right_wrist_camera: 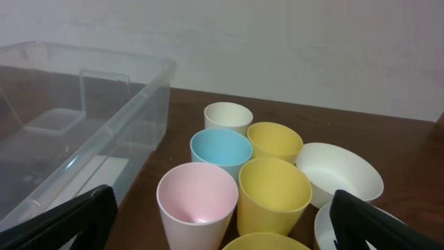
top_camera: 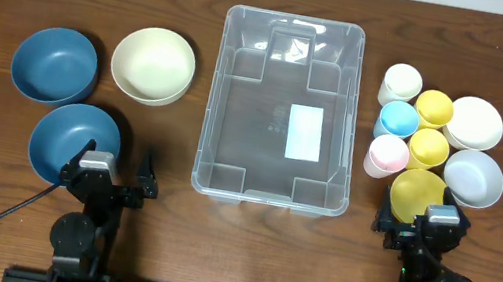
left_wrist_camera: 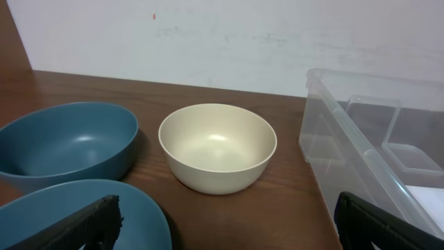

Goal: Pack container

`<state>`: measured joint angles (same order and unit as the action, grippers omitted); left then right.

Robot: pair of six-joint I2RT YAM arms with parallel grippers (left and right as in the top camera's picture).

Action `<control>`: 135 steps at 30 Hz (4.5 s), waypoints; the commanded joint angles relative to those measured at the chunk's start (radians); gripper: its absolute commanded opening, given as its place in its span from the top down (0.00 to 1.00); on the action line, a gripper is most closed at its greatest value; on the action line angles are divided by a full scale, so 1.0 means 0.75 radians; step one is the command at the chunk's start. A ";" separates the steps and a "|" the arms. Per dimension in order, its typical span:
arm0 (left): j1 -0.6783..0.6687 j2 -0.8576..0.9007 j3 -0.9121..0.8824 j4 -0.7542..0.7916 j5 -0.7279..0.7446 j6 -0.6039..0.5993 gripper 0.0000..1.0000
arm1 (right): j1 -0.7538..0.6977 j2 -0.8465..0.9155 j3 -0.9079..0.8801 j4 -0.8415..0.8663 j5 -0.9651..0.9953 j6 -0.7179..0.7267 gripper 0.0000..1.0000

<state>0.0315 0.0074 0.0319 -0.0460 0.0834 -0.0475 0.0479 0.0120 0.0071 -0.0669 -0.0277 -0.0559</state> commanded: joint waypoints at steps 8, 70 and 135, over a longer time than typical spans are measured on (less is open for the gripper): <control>-0.004 0.004 -0.037 -0.017 0.014 0.018 0.02 | -0.010 -0.005 -0.003 -0.005 -0.009 -0.002 0.01; -0.004 0.004 -0.037 -0.017 0.015 0.018 0.02 | -0.010 -0.005 -0.003 -0.005 -0.009 -0.002 0.01; -0.004 0.004 -0.037 -0.017 0.015 0.018 0.02 | -0.014 1.516 1.429 -1.072 0.215 0.446 0.31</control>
<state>0.0315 0.0105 0.0319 -0.0460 0.0834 -0.0475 0.0479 1.1519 1.0615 -0.8474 0.0853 0.1658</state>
